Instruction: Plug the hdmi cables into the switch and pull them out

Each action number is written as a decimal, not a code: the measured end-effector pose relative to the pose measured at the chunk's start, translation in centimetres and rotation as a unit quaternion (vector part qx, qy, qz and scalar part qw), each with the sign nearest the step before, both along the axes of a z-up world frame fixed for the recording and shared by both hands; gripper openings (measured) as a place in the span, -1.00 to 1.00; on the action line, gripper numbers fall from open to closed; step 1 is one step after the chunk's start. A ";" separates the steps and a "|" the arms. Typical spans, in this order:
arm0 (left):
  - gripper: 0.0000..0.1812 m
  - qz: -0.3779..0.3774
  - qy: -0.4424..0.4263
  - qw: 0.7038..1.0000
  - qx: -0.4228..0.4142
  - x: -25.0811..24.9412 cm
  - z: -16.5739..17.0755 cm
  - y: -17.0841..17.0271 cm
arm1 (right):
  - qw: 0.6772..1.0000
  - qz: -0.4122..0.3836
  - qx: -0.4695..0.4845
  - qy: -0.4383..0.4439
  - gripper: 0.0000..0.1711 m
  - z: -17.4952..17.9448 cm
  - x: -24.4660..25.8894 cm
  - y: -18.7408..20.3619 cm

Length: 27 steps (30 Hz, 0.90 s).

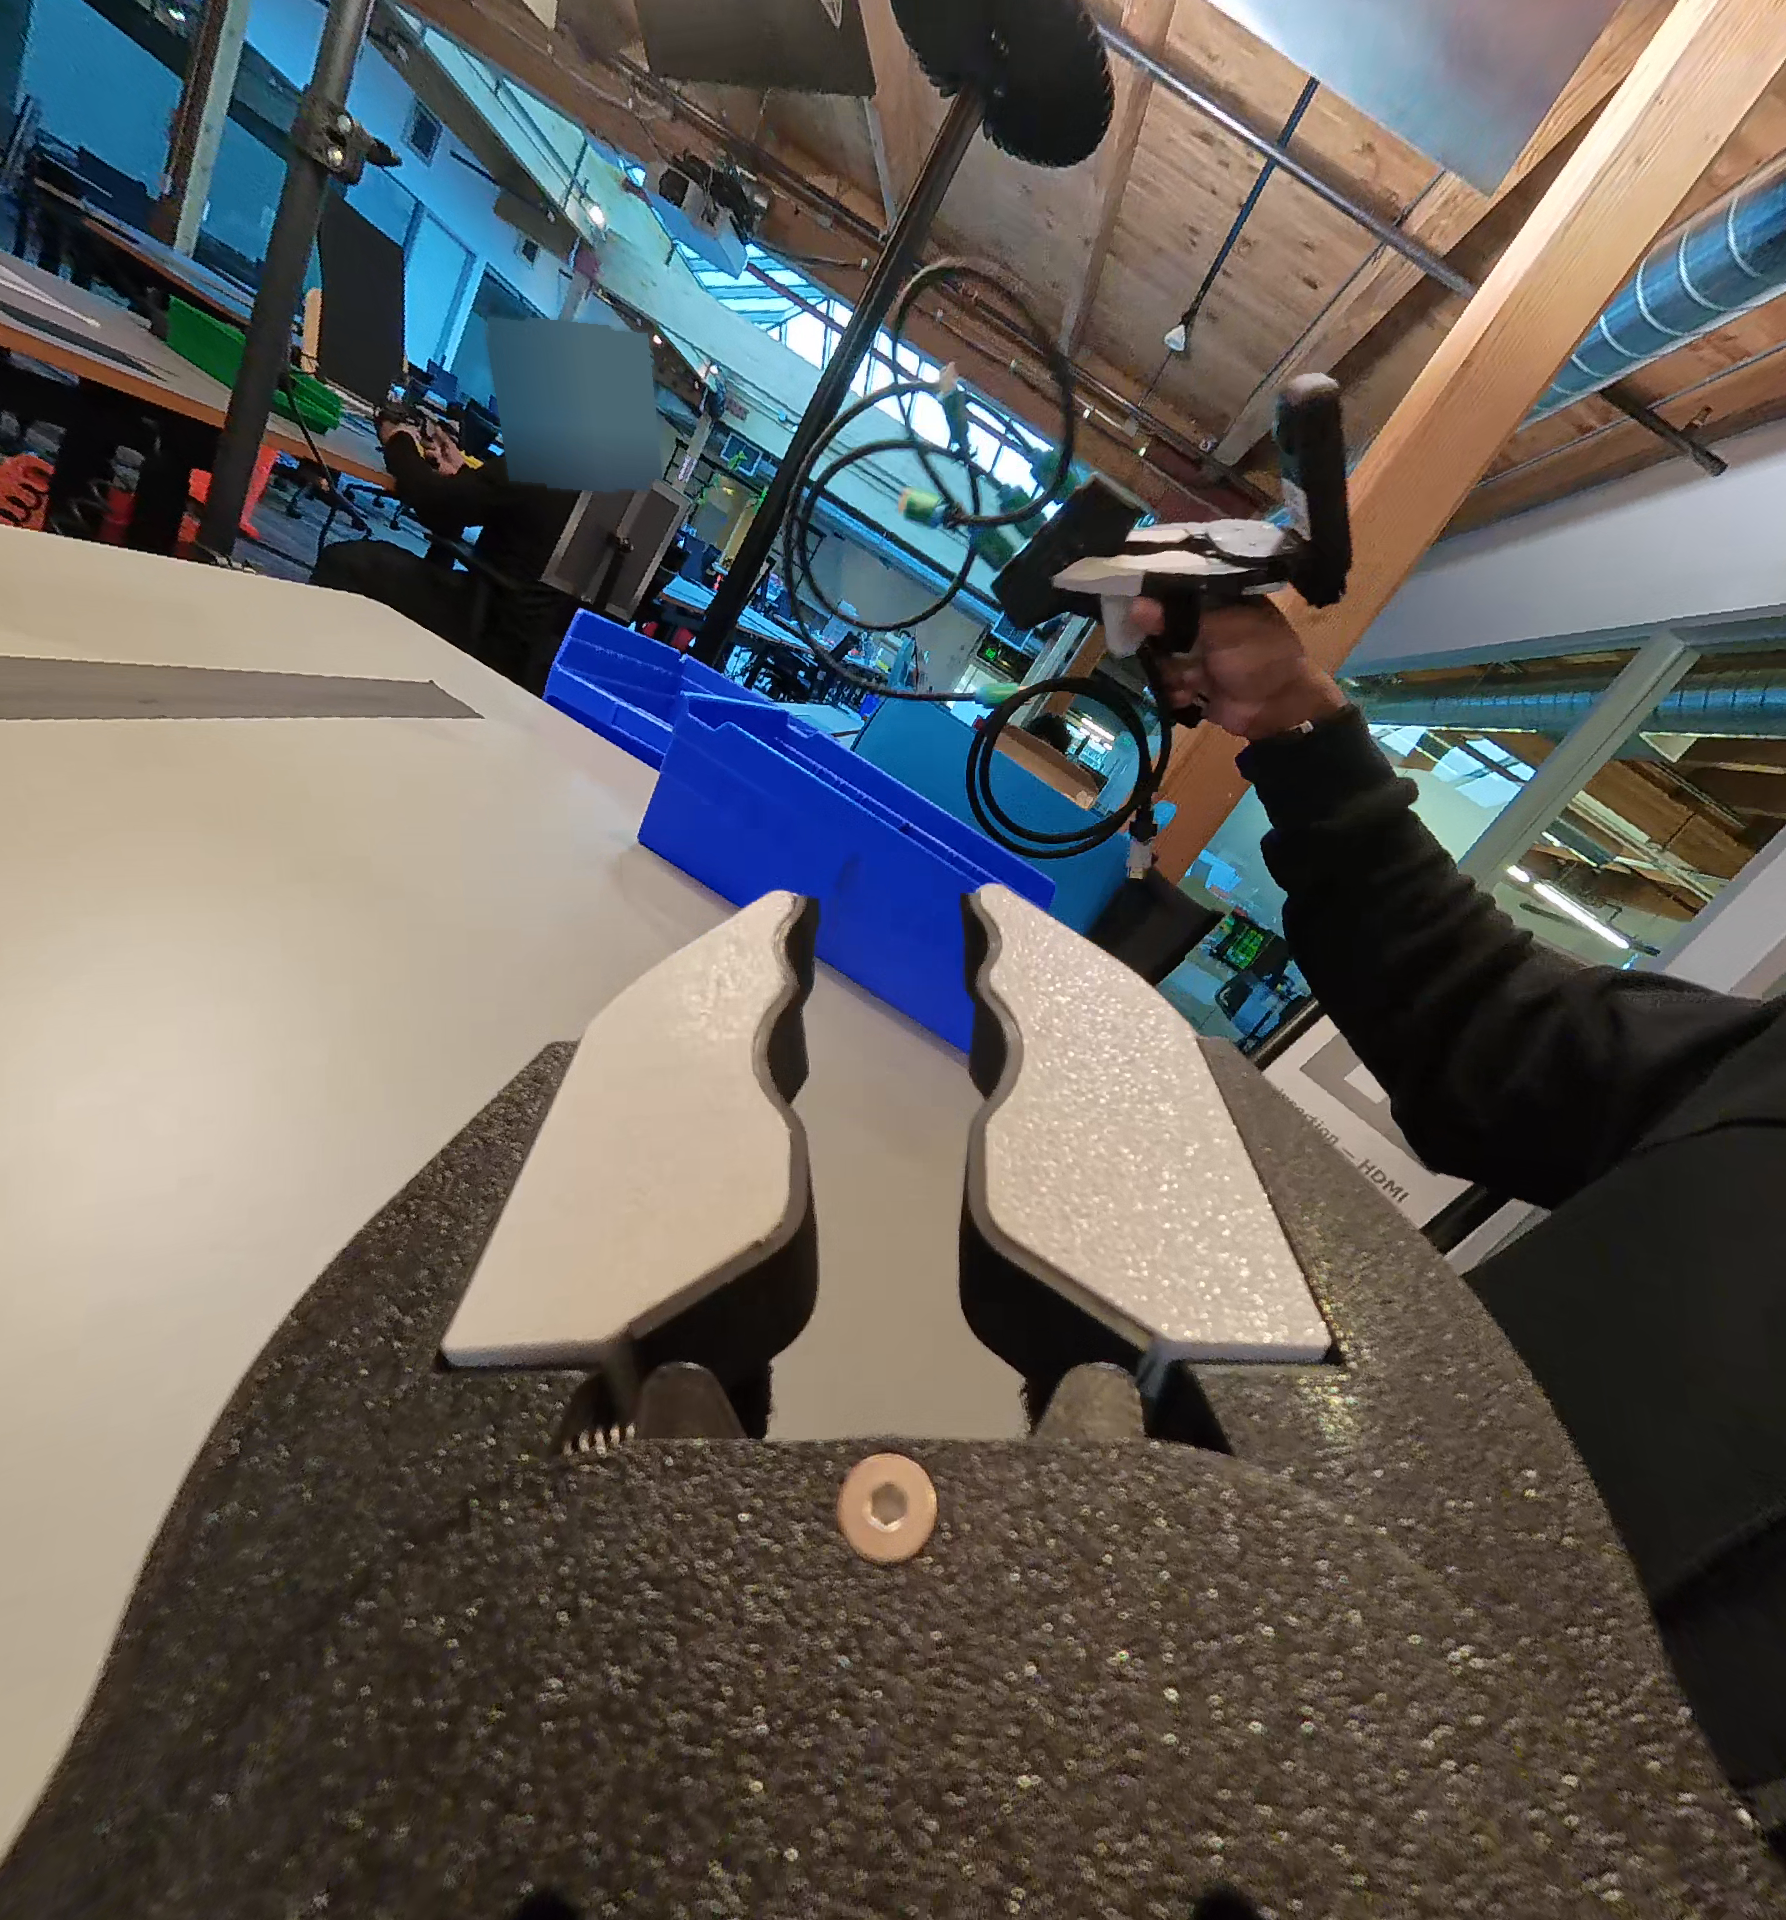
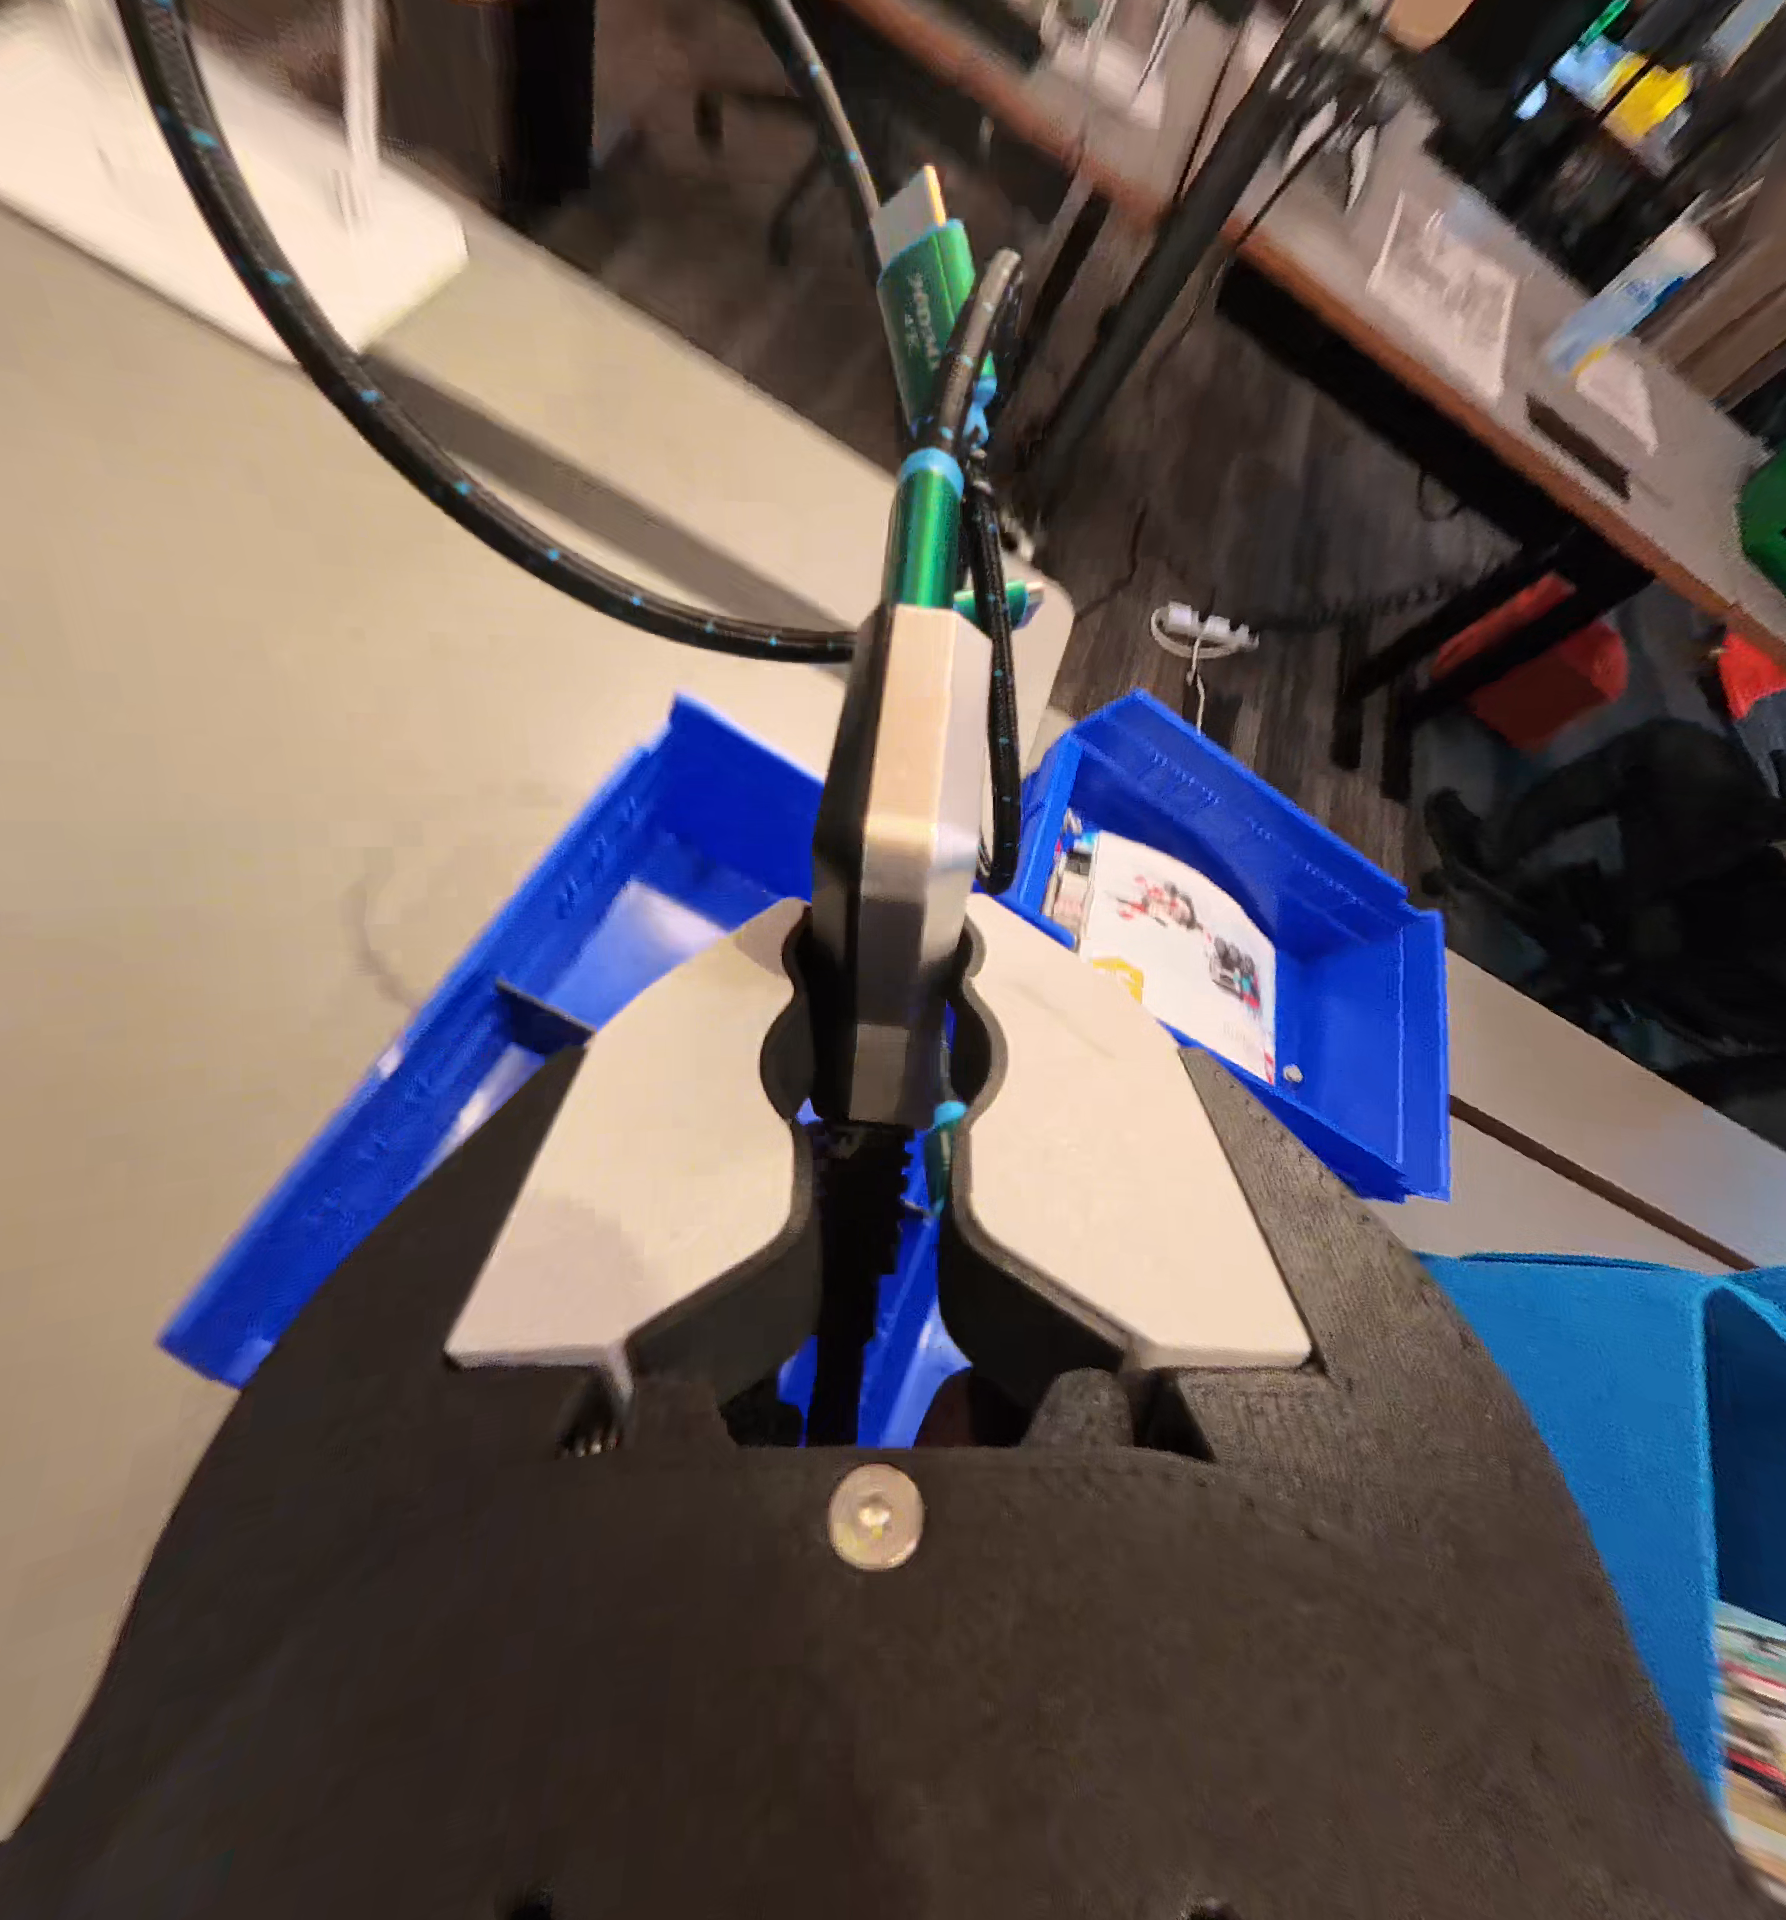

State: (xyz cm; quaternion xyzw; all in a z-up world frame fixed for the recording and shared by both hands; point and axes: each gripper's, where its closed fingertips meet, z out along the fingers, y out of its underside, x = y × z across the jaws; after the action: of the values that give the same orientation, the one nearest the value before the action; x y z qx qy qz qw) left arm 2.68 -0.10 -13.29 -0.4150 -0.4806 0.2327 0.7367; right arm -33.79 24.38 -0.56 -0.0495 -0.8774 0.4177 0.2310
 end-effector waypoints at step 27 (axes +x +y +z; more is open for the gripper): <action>-0.70 -0.011 -0.048 0.998 -0.025 -1.1 -3.0 0.5 | 0.995 0.081 0.055 -0.032 -0.74 -8.1 1.3 -1.6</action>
State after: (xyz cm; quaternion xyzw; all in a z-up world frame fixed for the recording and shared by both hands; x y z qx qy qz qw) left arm 1.56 0.42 -16.27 -0.4491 -0.5051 0.2166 0.7044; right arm -32.47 22.81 -8.68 0.0213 -0.9072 0.3840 0.1705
